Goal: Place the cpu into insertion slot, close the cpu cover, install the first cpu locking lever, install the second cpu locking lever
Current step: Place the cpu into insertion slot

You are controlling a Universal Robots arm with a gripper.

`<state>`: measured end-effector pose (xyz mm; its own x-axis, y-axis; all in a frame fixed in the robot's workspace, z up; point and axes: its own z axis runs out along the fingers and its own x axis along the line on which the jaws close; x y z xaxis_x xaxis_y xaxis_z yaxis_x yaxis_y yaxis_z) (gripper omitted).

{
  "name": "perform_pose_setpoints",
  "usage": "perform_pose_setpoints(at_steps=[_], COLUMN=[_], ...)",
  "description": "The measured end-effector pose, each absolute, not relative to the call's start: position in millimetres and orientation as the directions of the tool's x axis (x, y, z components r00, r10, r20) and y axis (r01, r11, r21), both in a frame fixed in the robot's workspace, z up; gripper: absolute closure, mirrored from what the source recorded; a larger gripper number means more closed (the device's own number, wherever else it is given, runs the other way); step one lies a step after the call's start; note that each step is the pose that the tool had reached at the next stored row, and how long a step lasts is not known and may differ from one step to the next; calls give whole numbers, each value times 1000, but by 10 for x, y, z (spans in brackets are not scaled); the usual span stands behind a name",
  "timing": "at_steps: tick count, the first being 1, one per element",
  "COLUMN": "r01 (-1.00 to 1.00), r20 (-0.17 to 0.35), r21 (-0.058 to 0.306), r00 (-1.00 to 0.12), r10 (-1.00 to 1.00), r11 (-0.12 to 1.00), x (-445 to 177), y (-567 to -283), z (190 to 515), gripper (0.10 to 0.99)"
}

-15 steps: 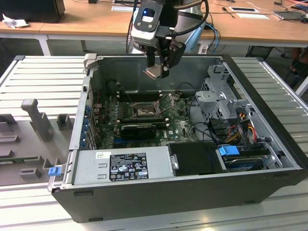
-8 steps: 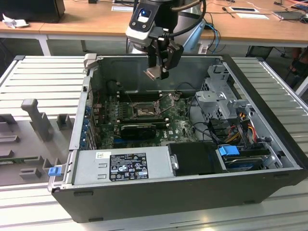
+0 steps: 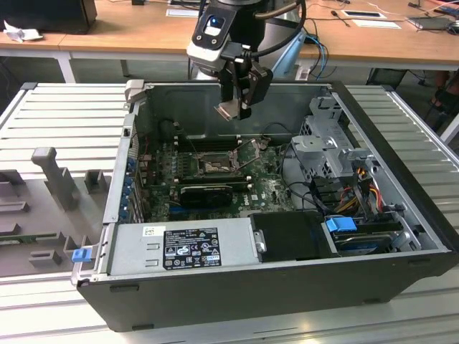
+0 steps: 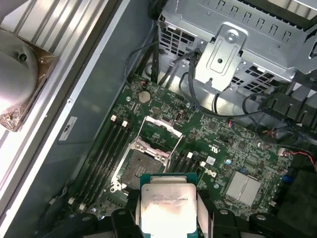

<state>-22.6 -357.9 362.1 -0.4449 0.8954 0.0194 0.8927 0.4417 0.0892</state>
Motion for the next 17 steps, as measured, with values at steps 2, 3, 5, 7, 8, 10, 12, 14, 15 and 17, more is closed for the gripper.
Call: perform_pose_setpoints(at_steps=[2, 3, 5, 7, 8, 10, 12, 14, 15, 17], r01=[894, 896, 902, 911, 916, 929, 939, 946, 951, 951], r20=[19, 19, 19, 19, 19, 19, 18, 18, 18, 18], r21=[89, 89, 89, 89, 89, 89, 89, 89, 89, 89], r00=[-442, -438, -425, -405, -395, -363, -336, -314, -300, -299], r10=[897, 899, 905, 914, 918, 932, 942, 949, 954, 954], r11=[439, 435, 421, 402, 392, 360, 334, 311, 298, 296], x=[-226, -226, -226, -226, -226, -226, -226, -225, -225, -226], y=[-3579, -3579, -3579, -3579, -3579, -3579, -3579, -3579, -3579, -3581], z=[3615, 3613, 3609, 3607, 3606, 3601, 3597, 3591, 3574, 3552], gripper=[545, 545, 545, 545, 545, 545, 545, 545, 545, 545])
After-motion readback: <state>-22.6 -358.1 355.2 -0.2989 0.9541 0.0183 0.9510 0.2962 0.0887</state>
